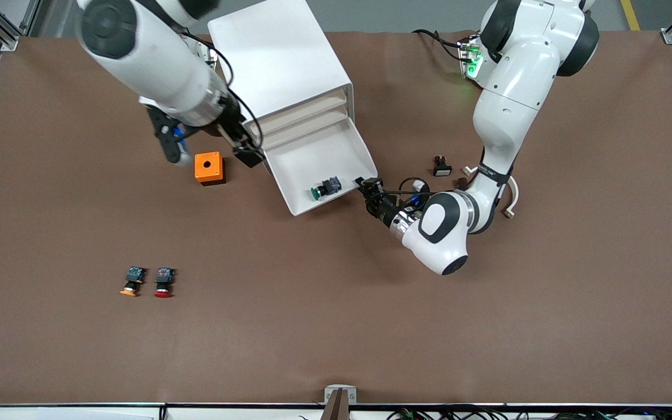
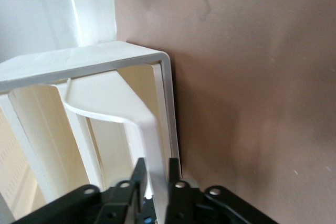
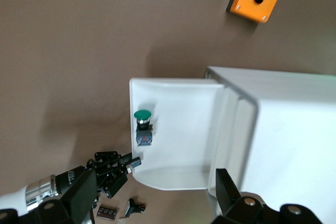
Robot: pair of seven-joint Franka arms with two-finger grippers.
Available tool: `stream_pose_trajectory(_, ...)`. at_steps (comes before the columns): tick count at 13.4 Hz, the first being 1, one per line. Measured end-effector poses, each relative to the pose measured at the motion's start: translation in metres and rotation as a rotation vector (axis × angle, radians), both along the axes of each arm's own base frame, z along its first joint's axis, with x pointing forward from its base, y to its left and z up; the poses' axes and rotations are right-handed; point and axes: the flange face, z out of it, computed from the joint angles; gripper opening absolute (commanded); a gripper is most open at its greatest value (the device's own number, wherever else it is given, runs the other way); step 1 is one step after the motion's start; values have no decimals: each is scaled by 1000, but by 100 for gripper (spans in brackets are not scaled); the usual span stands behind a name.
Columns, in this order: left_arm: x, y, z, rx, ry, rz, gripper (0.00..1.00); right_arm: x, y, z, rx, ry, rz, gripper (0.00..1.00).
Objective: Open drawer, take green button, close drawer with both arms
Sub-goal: 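Grasp the green button inside the drawer with the right gripper and lift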
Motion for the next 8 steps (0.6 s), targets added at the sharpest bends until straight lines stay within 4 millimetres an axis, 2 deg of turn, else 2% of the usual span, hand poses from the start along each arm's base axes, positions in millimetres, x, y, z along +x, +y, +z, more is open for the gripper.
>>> stream_pose_trajectory(2,7,7,3,-18,-18,6,99,-1,32,-34,-33,-11,-14,100)
stream_pose_trajectory(5,23,21,11,-31,-44,29,99,-3,71,-91,-68,-56,-35,100)
stream_pose_trajectory(6,31,32,14,-35,-69,32,99,-8,81,-110,-73,-75,-38,100)
stream_pose_trajectory(8,53,72,18,-23,-165,-9,99,-21,96,-144,-98,-99,-27,100)
